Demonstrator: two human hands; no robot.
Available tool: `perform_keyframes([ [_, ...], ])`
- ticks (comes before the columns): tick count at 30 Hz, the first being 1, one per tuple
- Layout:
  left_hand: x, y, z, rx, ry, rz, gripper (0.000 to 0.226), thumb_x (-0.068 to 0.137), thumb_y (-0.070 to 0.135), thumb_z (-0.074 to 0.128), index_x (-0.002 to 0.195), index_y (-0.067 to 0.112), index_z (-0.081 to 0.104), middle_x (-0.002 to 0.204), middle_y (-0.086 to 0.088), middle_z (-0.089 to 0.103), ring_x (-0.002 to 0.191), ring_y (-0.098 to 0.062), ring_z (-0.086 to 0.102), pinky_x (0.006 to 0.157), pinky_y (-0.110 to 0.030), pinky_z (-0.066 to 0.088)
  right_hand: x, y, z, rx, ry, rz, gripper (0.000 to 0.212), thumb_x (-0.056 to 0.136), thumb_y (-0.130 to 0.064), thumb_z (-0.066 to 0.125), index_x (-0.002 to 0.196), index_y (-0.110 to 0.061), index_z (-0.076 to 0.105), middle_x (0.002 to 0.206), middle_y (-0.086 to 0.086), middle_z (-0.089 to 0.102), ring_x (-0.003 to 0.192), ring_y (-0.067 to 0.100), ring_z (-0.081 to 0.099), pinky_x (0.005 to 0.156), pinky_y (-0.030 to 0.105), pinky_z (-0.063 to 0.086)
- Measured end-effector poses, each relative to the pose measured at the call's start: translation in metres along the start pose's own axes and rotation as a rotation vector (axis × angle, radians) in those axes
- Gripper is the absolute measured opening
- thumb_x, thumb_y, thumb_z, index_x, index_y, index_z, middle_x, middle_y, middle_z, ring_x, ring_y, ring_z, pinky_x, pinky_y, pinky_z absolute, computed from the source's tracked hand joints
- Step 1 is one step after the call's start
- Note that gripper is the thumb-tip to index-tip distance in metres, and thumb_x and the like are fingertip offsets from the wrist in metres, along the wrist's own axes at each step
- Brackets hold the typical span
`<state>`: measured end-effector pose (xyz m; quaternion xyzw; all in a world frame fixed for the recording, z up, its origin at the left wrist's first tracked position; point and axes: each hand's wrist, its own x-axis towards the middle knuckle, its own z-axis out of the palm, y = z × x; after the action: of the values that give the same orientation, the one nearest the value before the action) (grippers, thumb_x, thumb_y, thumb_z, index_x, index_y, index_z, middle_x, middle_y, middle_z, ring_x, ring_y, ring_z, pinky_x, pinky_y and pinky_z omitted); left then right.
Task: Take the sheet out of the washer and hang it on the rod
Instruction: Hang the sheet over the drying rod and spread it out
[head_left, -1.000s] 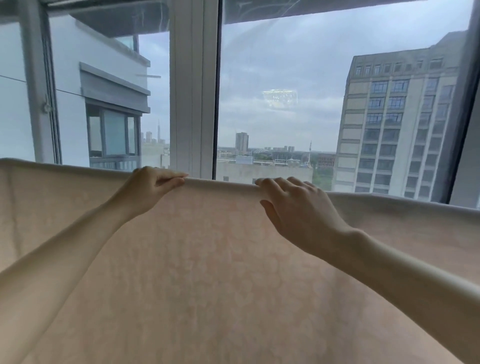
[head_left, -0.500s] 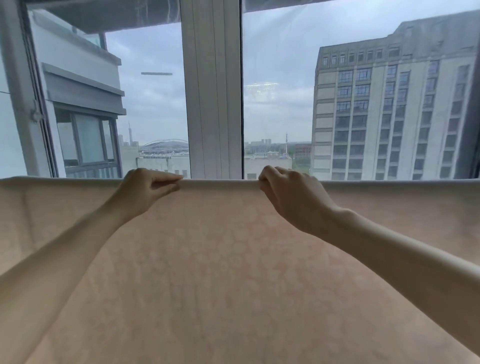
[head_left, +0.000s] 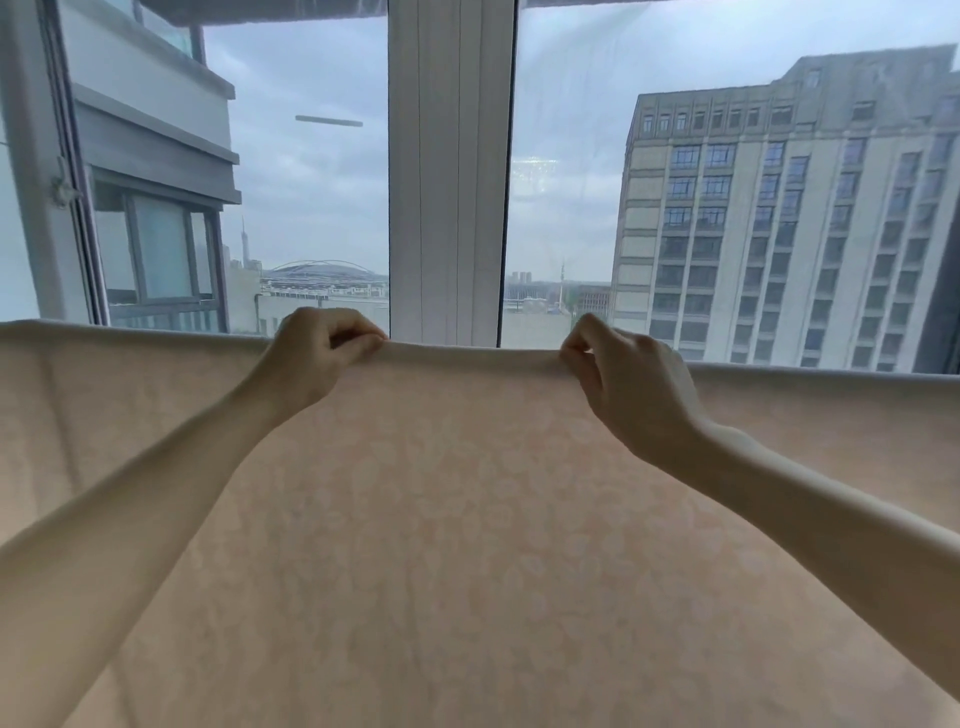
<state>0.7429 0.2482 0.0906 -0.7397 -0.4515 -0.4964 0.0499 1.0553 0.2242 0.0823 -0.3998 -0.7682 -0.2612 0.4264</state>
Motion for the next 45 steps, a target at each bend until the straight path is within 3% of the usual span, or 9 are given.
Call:
perform_keyframes([
  [3,0.01,0.012,0.003,0.127,-0.019,0.011,0.011,0.092,0.012,0.061,0.09,0.015,0.07,0.084,0.001,0.069,0.083,-0.018,0.063,0.079,-0.03,0.047,0.013,0.004,-0.001,0.055,0.017,0.114,0.017,0.097,-0.028,0.052,0.089,-0.014,0.058,0.069,-0.001,0.063,0.059,0.022,0.058,0.061,0.037,0.052],
  [8,0.016,0.032,-0.006,0.094,0.225,0.073,0.014,0.098,0.013,0.051,0.093,0.009,0.063,0.079,0.0,0.063,0.076,-0.018,0.055,0.068,-0.025,0.034,0.03,0.0,-0.019,0.186,0.282,0.093,0.015,0.096,-0.022,0.054,0.089,-0.01,0.061,0.068,-0.002,0.064,0.057,0.019,0.059,0.057,0.035,0.049],
  [12,-0.006,0.021,-0.003,0.111,0.0,0.056,0.014,0.101,0.017,0.045,0.088,0.014,0.052,0.072,0.008,0.053,0.073,-0.02,0.051,0.066,-0.031,0.034,0.01,0.003,-0.017,0.091,0.096,0.01,0.017,0.098,-0.029,0.052,0.091,-0.013,0.057,0.061,0.002,0.063,0.047,0.021,0.057,0.051,0.038,0.052],
  [17,-0.02,0.014,-0.004,0.071,0.047,0.129,0.014,0.1,0.019,0.046,0.087,0.018,0.049,0.077,-0.002,0.063,0.071,-0.013,0.056,0.067,-0.025,0.038,-0.008,0.0,-0.013,0.086,0.156,-0.11,0.014,0.098,-0.028,0.053,0.093,-0.015,0.057,0.07,-0.002,0.068,0.052,0.017,0.061,0.05,0.03,0.05],
  [22,-0.027,-0.002,0.003,0.081,-0.126,0.166,0.012,0.099,0.016,0.047,0.088,0.021,0.05,0.128,0.011,0.06,0.119,0.004,0.054,0.097,-0.011,0.04,-0.02,0.007,0.003,-0.001,0.1,-0.206,0.008,0.093,-0.022,0.06,0.09,-0.016,0.065,0.106,-0.004,0.072,0.096,0.016,0.069,0.082,0.033,0.055],
  [29,-0.011,-0.034,-0.014,0.201,-0.022,0.092,0.015,0.093,0.018,0.061,0.107,0.021,0.066,0.1,0.011,0.069,0.091,0.01,0.06,0.083,-0.009,0.046,-0.004,-0.003,0.019,-0.034,0.01,-0.239,0.015,0.093,-0.019,0.058,0.108,-0.018,0.061,0.104,-0.003,0.07,0.088,0.016,0.068,0.076,0.036,0.056],
  [33,-0.011,-0.059,-0.036,0.249,-0.007,-0.008,0.023,0.093,0.021,0.06,0.113,0.017,0.07,0.103,0.013,0.066,0.094,0.001,0.061,0.085,-0.014,0.044,0.015,-0.026,0.04,-0.051,-0.02,-0.228,0.018,0.094,-0.026,0.057,0.11,-0.02,0.061,0.097,-0.004,0.069,0.079,0.016,0.067,0.066,0.035,0.056],
  [37,-0.012,-0.084,-0.059,0.289,-0.031,-0.036,0.027,0.095,0.022,0.056,0.119,0.018,0.067,0.113,0.012,0.062,0.106,-0.003,0.057,0.084,0.003,0.034,0.035,-0.058,0.067,-0.077,-0.047,-0.189,0.014,0.097,-0.03,0.051,0.099,-0.021,0.062,0.084,-0.005,0.066,0.07,0.018,0.066,0.06,0.031,0.052],
  [45,-0.012,-0.149,-0.109,0.323,-0.076,-0.023,0.033,0.087,0.018,0.067,0.119,0.015,0.067,0.115,0.005,0.066,0.106,-0.006,0.059,0.089,0.007,0.028,0.072,-0.127,0.115,-0.038,-0.085,-0.149,0.025,0.101,-0.035,0.038,0.105,-0.019,0.057,0.094,-0.002,0.065,0.082,0.021,0.065,0.062,0.03,0.042],
])
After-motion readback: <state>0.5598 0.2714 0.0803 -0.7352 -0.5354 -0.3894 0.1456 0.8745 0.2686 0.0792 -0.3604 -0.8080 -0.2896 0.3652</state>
